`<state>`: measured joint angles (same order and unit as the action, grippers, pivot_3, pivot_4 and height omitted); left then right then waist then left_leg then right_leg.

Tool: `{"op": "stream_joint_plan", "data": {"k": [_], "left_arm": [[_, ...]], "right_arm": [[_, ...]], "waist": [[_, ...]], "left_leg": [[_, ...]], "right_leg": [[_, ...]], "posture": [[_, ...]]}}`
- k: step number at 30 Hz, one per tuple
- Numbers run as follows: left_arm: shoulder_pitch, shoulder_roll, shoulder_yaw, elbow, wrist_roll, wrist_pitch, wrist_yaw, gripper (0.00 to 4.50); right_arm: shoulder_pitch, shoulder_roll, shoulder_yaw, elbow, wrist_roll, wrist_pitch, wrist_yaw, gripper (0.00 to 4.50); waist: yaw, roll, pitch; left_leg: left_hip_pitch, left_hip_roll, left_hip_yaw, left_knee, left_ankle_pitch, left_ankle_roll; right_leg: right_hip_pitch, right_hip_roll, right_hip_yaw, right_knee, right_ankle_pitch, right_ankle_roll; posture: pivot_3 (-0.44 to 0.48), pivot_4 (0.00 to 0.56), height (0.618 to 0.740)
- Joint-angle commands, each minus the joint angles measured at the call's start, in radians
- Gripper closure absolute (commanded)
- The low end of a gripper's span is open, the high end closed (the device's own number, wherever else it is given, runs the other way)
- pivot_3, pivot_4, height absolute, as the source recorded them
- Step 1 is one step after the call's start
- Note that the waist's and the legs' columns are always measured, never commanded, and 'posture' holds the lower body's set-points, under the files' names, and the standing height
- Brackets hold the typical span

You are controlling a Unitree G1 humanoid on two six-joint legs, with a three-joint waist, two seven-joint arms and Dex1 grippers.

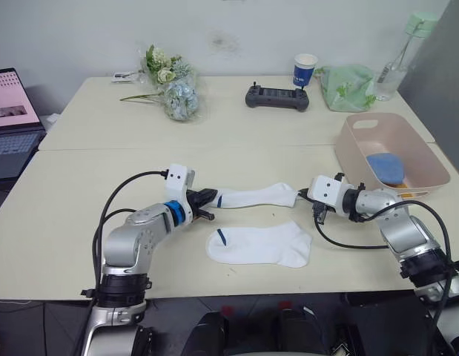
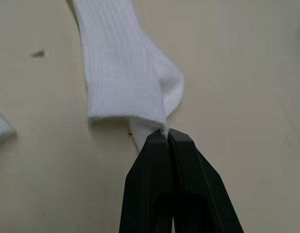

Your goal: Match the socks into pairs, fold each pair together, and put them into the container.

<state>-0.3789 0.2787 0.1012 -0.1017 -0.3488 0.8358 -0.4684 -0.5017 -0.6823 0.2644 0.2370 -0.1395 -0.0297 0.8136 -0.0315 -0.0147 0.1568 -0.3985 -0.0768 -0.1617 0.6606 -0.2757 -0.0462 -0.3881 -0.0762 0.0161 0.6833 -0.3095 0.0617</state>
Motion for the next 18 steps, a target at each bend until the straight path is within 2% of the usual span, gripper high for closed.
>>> {"op": "stream_joint_plan", "data": {"k": [1,5,7,10,11,14,18], "left_arm": [[0.014,0.007,-0.006,-0.057,-0.013,0.001,0.011,4.05],[0.064,0.083,-0.001,-0.117,-0.043,0.041,-0.041,2.92],[0.081,0.163,0.019,-0.126,-0.029,-0.013,-0.084,2.29],[0.107,0.278,0.0,-0.121,0.026,-0.189,-0.174,1.26],[0.127,0.325,-0.023,-0.114,0.048,-0.295,-0.248,0.97],[0.164,0.413,-0.091,-0.068,0.118,-0.556,-0.391,0.97],[0.132,0.426,-0.2,0.059,0.227,-0.835,-0.476,0.97]], "right_arm": [[0.01,-0.035,-0.034,-0.018,0.019,-0.039,0.036,3.51],[0.071,-0.087,-0.071,-0.096,0.047,-0.016,0.08,2.07],[0.102,-0.105,-0.104,-0.16,0.081,0.01,0.096,1.37],[0.131,-0.109,-0.142,-0.262,0.151,0.07,0.126,1.32],[0.143,-0.103,-0.146,-0.306,0.182,0.098,0.144,1.32],[0.155,-0.087,-0.127,-0.363,0.208,0.131,0.167,1.32],[0.128,-0.058,-0.059,-0.3,0.141,0.062,0.16,1.32]], "waist": [[0.0,0.0,0.0],[0.0,0.0,0.0],[0.001,0.0,0.0],[-0.001,0.0,0.0],[-0.001,0.0,0.0],[0.002,0.001,0.0],[0.01,0.001,0.0]], "left_leg": [[0.0,0.0,0.0,0.0,0.0,0.0],[0.0,0.0,0.0,-0.001,0.0,0.0],[0.0,0.0,0.0,-0.001,0.0,0.0],[0.0,0.001,0.0,-0.001,0.0,0.0],[0.0,0.001,0.0,-0.001,0.0,0.0],[0.0,0.001,0.0,-0.002,0.0,0.0],[0.001,0.0,0.0,-0.001,0.0,0.0]], "right_leg": [[0.0,0.0,0.0,0.0,0.0,0.0],[0.0,0.0,0.0,-0.001,0.0,0.0],[0.0,0.0,0.001,-0.001,0.0,0.0],[0.0,0.0,0.001,0.0,0.0,0.0],[0.0,0.0,0.001,-0.001,0.0,0.0],[0.001,0.0,0.001,-0.002,0.0,0.0],[0.002,-0.001,0.0,-0.003,0.0,-0.001]], "posture": [[0.0,0.15,0.74],[0.0,0.15,0.74],[0.0,0.15,0.74],[0.0,0.15,0.74],[0.0,0.15,0.74],[0.0,0.15,0.74],[0.0,0.15,0.74]]}}
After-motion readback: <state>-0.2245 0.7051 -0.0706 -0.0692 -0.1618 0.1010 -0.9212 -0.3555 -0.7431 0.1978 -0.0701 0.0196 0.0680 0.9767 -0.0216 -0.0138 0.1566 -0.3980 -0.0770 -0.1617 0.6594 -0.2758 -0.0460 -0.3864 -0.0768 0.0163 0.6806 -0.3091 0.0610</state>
